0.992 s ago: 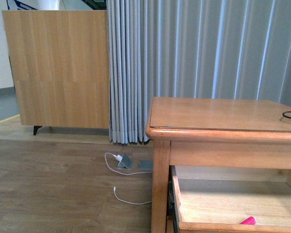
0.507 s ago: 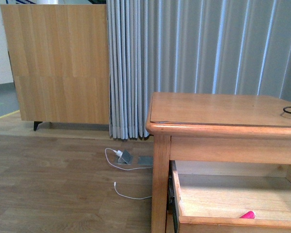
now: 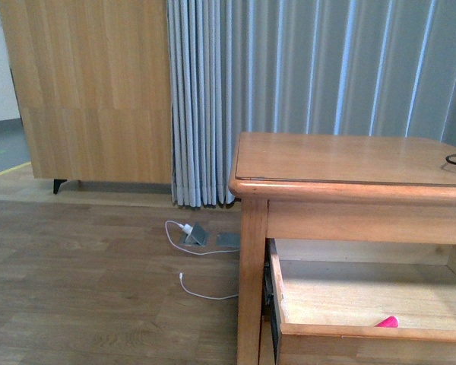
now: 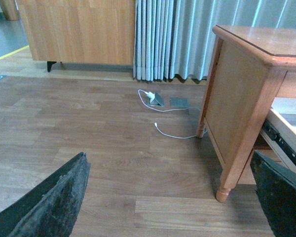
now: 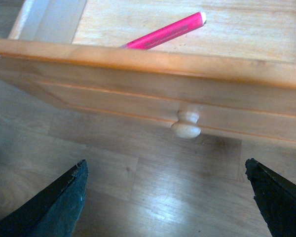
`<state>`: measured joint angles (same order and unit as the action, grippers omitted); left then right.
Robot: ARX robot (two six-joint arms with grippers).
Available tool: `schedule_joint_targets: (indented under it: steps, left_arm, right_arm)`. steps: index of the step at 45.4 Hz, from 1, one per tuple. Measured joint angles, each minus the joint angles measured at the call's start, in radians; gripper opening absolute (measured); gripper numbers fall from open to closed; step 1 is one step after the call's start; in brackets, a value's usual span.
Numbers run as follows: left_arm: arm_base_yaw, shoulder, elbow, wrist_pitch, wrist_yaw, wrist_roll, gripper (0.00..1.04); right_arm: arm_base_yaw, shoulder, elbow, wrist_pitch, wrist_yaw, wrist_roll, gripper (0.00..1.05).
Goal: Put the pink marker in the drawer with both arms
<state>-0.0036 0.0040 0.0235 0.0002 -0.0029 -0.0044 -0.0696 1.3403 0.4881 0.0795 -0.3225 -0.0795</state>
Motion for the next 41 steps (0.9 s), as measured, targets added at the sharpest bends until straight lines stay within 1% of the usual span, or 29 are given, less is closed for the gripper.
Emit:
schedule_joint_targets:
  steps: [9, 19, 34, 41]
  left_arm:
    - [0.000, 0.000, 0.000, 0.000, 0.000, 0.000, 0.99]
    - [0.000, 0.000, 0.000, 0.000, 0.000, 0.000, 0.99]
    - [0.000, 0.000, 0.000, 0.000, 0.000, 0.000, 0.99]
    - [0.000, 0.000, 0.000, 0.000, 0.000, 0.000, 0.99]
  right_arm:
    - [0.047, 0.176, 0.064, 0.181, 0.098, 0.050, 0.96]
    - [0.052, 0.395, 0.203, 0.365, 0.192, 0.097, 0.96]
    - [0.057, 0.585, 0.368, 0.488, 0.257, 0.114, 0.96]
    - [0.060, 0.674, 0.437, 0.591, 0.267, 0.142, 0.96]
